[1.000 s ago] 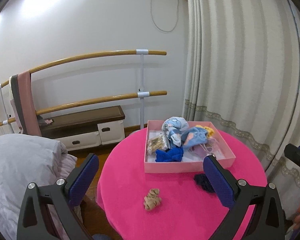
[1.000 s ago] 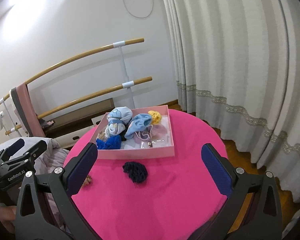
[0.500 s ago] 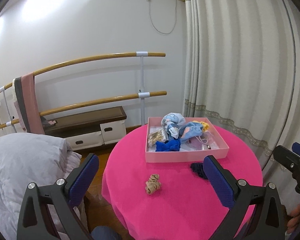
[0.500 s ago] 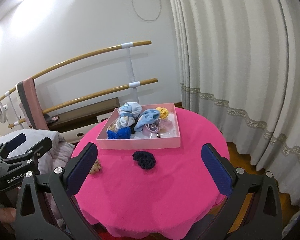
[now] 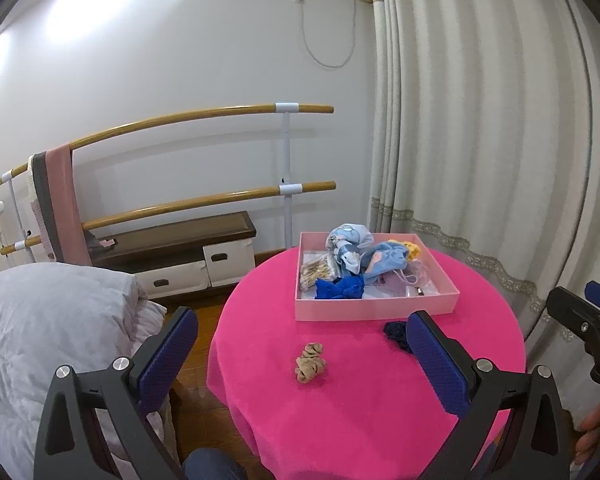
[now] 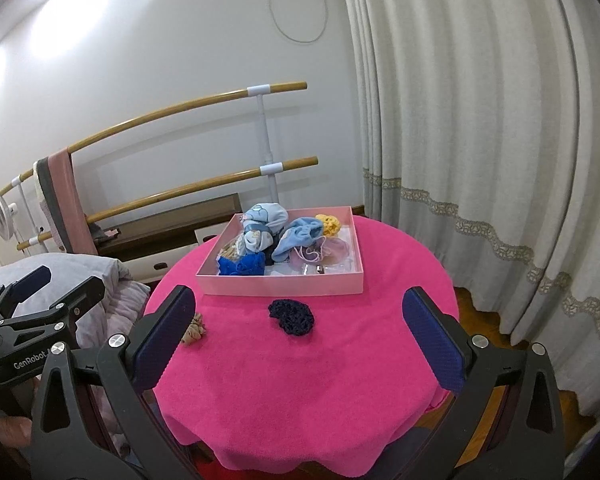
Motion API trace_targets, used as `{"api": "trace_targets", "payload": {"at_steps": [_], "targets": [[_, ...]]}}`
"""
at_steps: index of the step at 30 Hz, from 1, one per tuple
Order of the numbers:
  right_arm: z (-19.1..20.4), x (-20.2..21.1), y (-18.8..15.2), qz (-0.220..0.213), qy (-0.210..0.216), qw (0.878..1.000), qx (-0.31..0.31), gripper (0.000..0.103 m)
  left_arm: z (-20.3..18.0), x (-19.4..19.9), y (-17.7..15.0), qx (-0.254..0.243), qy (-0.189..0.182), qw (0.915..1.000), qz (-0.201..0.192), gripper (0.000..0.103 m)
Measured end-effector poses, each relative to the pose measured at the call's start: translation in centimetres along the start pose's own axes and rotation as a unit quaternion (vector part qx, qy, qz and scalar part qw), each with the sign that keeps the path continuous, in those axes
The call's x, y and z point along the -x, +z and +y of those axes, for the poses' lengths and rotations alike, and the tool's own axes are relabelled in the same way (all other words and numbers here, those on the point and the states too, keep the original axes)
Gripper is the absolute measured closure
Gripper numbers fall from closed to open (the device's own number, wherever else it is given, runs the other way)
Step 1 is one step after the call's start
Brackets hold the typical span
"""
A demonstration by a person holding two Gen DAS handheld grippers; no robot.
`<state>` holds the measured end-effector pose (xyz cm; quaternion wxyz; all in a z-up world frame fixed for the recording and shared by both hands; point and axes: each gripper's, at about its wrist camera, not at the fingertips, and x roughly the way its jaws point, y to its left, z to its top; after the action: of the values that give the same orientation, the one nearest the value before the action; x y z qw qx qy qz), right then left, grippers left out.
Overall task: Organize soft objects
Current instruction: 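Withdraw both tools from the box toward the two scrunchies, then grasp the beige scrunchie with the left tool while the right tool grasps the navy scrunchie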
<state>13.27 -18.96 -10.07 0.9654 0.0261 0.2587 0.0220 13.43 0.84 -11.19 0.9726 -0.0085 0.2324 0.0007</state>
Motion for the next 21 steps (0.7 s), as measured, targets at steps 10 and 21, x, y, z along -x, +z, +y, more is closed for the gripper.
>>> {"api": "trace_targets", "payload": {"at_steps": [10, 21], "targets": [[-0.2, -0.7, 0.2, 0.009, -0.003, 1.0, -0.001, 0.0, 0.5, -1.6, -0.1, 0.007, 0.006, 0.9999, 0.014, 0.0], [-1.1, -3.7, -0.6, 0.042, -0.007, 0.999, 0.0, 0.0, 1.1, -5.1, -1.2, 0.001, 0.006, 0.9991, 0.042, 0.0]]}}
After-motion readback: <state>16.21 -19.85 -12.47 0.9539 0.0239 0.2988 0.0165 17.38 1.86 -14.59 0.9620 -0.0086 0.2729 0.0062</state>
